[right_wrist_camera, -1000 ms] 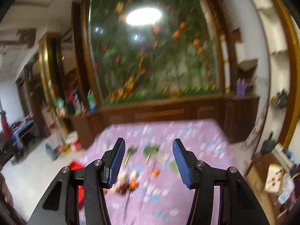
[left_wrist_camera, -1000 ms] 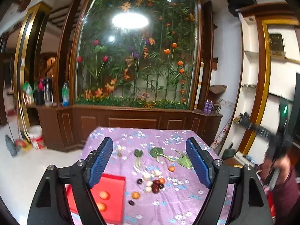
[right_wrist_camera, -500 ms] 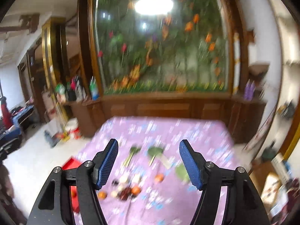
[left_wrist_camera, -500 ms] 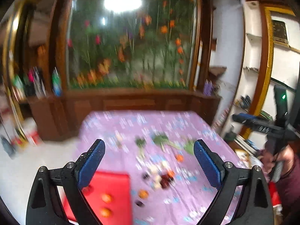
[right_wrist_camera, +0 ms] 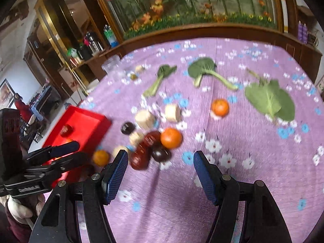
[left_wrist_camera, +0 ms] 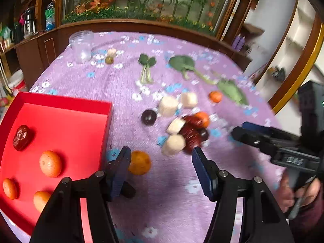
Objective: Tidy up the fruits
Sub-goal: 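Move both grippers back from the tray toward the fruit pile, then grasp an orange with the left gripper while the right gripper grasps another orange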
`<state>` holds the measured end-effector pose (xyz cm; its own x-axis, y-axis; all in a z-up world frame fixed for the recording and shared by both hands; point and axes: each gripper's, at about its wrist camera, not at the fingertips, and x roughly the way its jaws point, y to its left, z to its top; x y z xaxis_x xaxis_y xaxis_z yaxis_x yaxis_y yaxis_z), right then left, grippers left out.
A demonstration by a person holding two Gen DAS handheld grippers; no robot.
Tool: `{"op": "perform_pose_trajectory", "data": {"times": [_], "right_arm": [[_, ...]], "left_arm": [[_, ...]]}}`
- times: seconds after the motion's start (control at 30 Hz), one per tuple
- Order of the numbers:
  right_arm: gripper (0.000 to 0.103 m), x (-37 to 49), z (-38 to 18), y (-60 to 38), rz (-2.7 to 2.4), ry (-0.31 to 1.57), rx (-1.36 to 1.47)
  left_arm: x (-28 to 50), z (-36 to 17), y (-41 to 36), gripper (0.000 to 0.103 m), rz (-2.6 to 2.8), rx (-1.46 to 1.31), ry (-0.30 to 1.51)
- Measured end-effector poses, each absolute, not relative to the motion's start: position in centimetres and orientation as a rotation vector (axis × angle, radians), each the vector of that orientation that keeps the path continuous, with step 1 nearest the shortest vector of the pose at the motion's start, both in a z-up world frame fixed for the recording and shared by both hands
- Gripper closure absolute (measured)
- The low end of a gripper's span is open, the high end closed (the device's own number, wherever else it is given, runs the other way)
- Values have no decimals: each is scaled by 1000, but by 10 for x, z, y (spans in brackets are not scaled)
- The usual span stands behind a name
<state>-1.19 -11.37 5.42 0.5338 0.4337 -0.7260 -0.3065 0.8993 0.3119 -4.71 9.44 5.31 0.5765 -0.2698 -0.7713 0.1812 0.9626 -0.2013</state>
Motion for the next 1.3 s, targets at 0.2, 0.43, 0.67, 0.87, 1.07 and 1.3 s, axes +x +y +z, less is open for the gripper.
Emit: {"op": "perform_pose_trajectory", "data": {"times": [0.2, 0.43, 0.67, 0.87, 1.07, 1.3], "right_arm": [[31, -13, 27, -113, 507, 951, 174], [31, -21, 14, -97, 572, 979, 153], [31, -12, 21, -117, 508, 964, 170], [31, 27, 37, -151, 353, 888, 159], [32, 55, 31, -152, 261, 866, 34], [53, 78, 12, -139, 210, 859, -58]], "left_arm": [[-32, 35, 87, 50, -236, -3, 952], [-28, 35, 97, 64, -231, -1, 948], [-12, 16, 88, 64, -214, 66, 1017], [-12, 13, 86, 72, -181, 80, 1007], [-13, 12, 84, 72, -154, 85, 994], [-14, 11, 82, 70, -135, 89, 978]]}}
